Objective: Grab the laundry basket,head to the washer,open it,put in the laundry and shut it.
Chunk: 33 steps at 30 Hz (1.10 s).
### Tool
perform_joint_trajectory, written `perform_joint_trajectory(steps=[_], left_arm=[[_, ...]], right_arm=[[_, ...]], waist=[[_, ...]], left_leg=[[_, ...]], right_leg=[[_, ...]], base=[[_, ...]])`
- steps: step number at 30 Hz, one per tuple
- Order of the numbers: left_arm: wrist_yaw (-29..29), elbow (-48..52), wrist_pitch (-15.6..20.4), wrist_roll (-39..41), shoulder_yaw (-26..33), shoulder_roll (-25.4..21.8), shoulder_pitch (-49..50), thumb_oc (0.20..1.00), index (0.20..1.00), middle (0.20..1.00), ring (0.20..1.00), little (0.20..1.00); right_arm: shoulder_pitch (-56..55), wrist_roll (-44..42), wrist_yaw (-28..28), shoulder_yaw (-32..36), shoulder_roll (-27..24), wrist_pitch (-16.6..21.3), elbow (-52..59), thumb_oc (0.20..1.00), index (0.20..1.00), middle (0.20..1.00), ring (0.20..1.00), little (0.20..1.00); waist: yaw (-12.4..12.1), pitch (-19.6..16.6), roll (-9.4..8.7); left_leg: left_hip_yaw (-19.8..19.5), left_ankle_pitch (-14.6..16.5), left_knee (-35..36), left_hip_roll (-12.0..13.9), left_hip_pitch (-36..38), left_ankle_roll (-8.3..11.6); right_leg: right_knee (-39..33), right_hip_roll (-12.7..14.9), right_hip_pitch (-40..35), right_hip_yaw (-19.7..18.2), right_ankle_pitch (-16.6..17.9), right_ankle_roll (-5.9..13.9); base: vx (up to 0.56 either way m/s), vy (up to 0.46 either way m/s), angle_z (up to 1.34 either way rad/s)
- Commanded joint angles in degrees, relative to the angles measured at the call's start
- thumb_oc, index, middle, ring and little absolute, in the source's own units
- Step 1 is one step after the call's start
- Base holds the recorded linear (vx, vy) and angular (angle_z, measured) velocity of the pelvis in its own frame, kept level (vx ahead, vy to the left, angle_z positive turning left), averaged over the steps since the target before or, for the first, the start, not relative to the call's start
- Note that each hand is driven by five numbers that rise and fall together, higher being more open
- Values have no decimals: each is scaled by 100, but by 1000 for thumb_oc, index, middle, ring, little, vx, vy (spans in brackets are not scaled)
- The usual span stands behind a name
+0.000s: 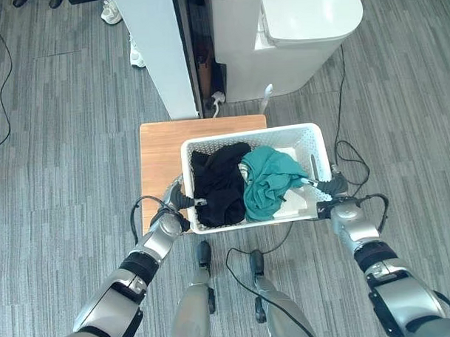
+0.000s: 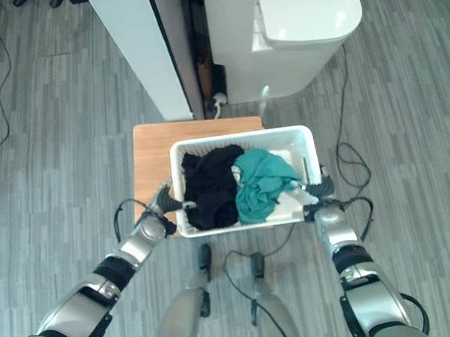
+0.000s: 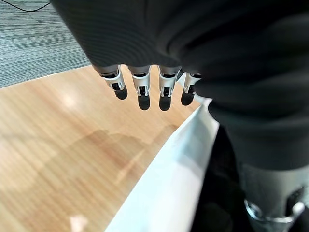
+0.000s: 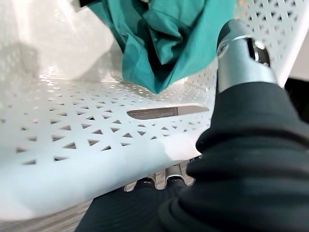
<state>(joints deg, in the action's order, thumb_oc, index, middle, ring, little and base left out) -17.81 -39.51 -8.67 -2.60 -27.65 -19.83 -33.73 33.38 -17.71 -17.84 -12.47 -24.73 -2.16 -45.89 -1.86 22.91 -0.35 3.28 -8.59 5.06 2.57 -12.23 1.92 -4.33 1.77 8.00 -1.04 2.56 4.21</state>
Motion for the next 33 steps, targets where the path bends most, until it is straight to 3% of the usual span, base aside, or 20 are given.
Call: perform_joint_trajectory(steps=[1,13,20,31,32,33], left_arm=[[-238,-416,201,119,183,259,-291,1000,1000,1000,1000,1000],[-252,-1040,168,359,41,251,-769,1000,1000,1000,1000,1000],[-363,-1835,80,638,-116,409,-1529,1000,1000,1000,1000,1000],[-256,-2502,50,926,-227,441,-2048,1000,1000,1000,1000,1000],[-142,-2669,52,909,-283,366,-2092,1000,1000,1000,1000,1000],[-141,-2670,52,908,-281,365,-2094,774,774,774,774,774]], right_arm=[[175,-189,-101,-94,28,287,90,1000,1000,1000,1000,1000],[485,-535,3,-239,-32,262,-28,1000,1000,1000,1000,1000],[870,-1391,-161,-152,238,488,-287,1000,1000,1000,1000,1000],[1575,-1473,203,-728,127,163,-1036,1000,1000,1000,1000,1000],[1851,-1225,502,-1028,11,-119,-1501,1000,1000,1000,1000,1000],[1856,-1225,504,-1030,11,-117,-1506,1000,1000,1000,1000,1000]], waist=[[-83,-206,-51],[-32,-112,-91],[66,-75,-97],[92,-16,-143],[64,-11,-181],[66,-9,-180]], left_leg=[[-220,651,-533,91,-268,14],[-219,662,-609,104,-448,33],[-207,617,-578,99,-570,52],[-244,547,-590,73,-754,62],[-276,540,-595,69,-766,60],[-277,540,-595,68,-765,60]], right_leg=[[335,326,563,455,266,45],[392,340,743,471,285,44],[394,342,905,442,315,54],[406,378,1074,473,363,57],[403,383,1082,485,380,52],[403,383,1081,486,380,52]], base=[[0,0,0],[0,0,0],[2,4,0],[0,0,0],[0,0,0],[0,0,0]])
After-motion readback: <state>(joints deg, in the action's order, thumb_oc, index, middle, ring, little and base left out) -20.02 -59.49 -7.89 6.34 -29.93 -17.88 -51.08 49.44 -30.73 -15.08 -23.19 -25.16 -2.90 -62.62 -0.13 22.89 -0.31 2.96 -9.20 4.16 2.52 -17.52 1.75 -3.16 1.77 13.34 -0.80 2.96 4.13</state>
